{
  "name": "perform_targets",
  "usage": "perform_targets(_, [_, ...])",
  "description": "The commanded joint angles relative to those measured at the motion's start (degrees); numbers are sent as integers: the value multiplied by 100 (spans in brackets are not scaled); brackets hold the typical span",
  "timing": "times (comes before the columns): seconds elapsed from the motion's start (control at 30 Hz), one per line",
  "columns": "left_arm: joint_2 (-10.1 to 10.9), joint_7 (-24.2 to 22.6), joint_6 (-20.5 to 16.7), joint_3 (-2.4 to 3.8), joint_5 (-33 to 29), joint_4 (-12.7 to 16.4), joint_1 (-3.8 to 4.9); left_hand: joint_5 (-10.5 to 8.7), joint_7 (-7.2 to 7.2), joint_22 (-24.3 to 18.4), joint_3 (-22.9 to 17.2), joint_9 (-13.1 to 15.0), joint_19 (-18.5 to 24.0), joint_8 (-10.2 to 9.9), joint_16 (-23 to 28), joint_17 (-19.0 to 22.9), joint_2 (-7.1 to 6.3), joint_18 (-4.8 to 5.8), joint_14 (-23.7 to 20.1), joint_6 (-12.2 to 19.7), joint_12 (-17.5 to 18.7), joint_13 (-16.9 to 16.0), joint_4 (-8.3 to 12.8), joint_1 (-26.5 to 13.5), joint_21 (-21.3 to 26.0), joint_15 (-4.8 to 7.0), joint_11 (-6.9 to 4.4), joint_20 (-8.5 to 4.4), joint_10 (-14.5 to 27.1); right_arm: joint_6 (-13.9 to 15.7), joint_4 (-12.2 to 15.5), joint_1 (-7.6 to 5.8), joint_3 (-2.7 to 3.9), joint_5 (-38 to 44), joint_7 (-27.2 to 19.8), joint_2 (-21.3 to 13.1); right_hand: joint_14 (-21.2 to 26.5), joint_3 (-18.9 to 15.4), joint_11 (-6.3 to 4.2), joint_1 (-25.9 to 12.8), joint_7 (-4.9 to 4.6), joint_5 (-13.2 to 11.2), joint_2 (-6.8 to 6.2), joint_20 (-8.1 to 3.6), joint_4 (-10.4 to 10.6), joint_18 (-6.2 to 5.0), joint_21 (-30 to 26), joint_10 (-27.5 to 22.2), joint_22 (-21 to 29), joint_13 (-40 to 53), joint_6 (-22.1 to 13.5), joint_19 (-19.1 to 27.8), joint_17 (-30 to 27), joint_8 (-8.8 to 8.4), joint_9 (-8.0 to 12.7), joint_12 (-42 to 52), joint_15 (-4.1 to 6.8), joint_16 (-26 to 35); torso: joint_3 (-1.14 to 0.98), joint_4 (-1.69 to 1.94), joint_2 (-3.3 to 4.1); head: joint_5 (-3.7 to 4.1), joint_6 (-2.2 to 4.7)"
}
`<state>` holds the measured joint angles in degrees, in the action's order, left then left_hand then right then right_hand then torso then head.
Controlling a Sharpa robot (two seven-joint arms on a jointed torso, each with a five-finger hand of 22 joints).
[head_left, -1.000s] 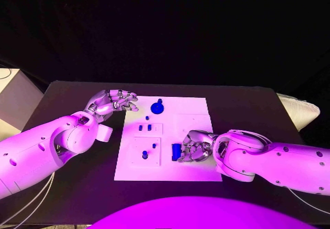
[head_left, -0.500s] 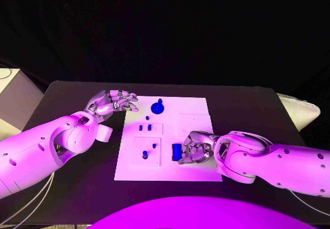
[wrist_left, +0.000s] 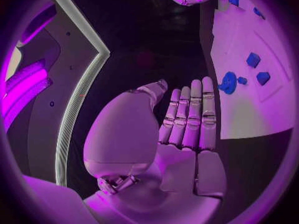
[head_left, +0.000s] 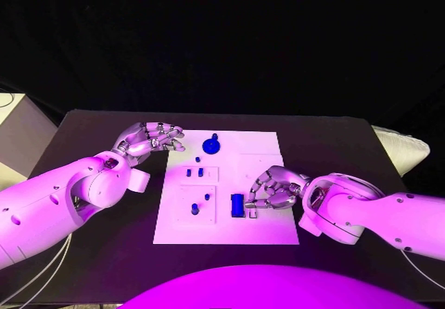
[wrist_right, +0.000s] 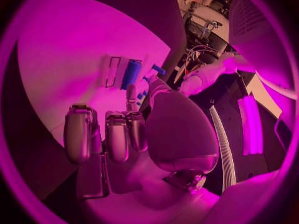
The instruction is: Assemble the parts on the task board
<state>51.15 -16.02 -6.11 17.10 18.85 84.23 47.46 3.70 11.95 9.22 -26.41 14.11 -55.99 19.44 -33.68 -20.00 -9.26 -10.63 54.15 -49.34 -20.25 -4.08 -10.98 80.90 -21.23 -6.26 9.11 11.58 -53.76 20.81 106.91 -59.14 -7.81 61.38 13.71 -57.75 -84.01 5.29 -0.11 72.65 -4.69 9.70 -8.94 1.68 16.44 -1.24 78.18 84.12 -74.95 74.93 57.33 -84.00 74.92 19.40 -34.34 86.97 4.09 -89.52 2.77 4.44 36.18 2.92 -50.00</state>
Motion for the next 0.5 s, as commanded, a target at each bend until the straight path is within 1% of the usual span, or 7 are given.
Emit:
perform_targets(0.03, [-24,-85,61,3,-42,-8,-6,7,28,-8,22,-6,7,22,-25,-7,29,25,-39,26,-19,-9,-6,-16,26,13,6,36,40,239,-42,-84,13,-1395,-1028,-148,-578,-54,61,43,-28,85,48,58,-1,-71,39,433,-1235,1347,-86,-417,1428,-68,24,26,-65,3,5,-7,-4,67,36])
perform_targets(0.17, [-45,-122,49,3,-71,-22,-6,7,28,-8,22,-6,7,22,-25,-7,29,25,-39,26,-19,-9,-6,-16,26,13,6,36,40,15,-271,-269,27,-1802,-1333,-349,-587,-17,88,169,-58,119,125,78,-23,-52,149,459,-1262,1374,-137,-438,1460,-152,63,72,-88,-17,5,-18,-16,138,94])
perform_targets(0.2, [-50,-128,47,3,-77,-27,-7,8,26,-9,21,-6,7,24,-26,-8,29,25,-39,25,-21,-9,-4,-12,27,13,5,35,39,-40,-357,-319,32,-1859,-1397,-395,-588,-7,93,203,-65,123,134,82,-29,-48,172,460,-1268,1375,-146,-442,1464,-174,74,74,-93,-20,3,-18,-15,189,123])
perform_targets(0.27, [-62,-139,46,3,-87,-35,-7,8,26,-9,21,-6,7,24,-26,-8,29,25,-39,25,-21,-9,-4,-12,27,13,5,35,39,-137,-558,-429,40,-1949,-1514,-476,-588,-3,96,219,-67,129,134,84,-32,-46,185,462,-1271,1377,-148,-444,1465,-183,79,78,-95,-20,10,-22,-27,287,147])
perform_targets(0.37, [-73,-147,43,3,-95,-48,-8,8,26,-9,21,-6,7,24,-26,-8,29,25,-39,25,-21,-9,-4,-12,27,13,5,35,39,-323,-848,-562,50,-2024,-1612,-565,-588,3,99,242,-71,156,133,87,-36,-44,196,461,-1274,1376,-147,-446,1464,-196,87,76,-98,-20,15,-23,-35,388,184])
perform_targets(0.43, [-79,-151,41,3,-98,-55,-8,8,26,-9,21,-6,7,24,-26,-8,29,25,-39,25,-21,-9,-4,-12,27,13,5,35,39,-415,-1041,-630,54,-2045,-1672,-610,-565,-8,108,245,-81,179,113,92,-26,-72,35,410,-1236,1324,-151,-421,1376,-220,99,-14,-104,36,17,-20,-42,467,203])
perform_targets(0.5, [-82,-156,39,3,-101,-60,-9,8,26,-9,21,-6,7,24,-26,-8,29,25,-39,25,-21,-9,-4,-12,27,13,5,35,39,-480,-1231,-682,58,-2050,-1740,-648,-546,-18,115,252,-88,182,96,98,-23,-93,-93,369,-1206,1284,-157,-399,1306,-239,108,-85,-110,82,18,-18,-40,517,214])
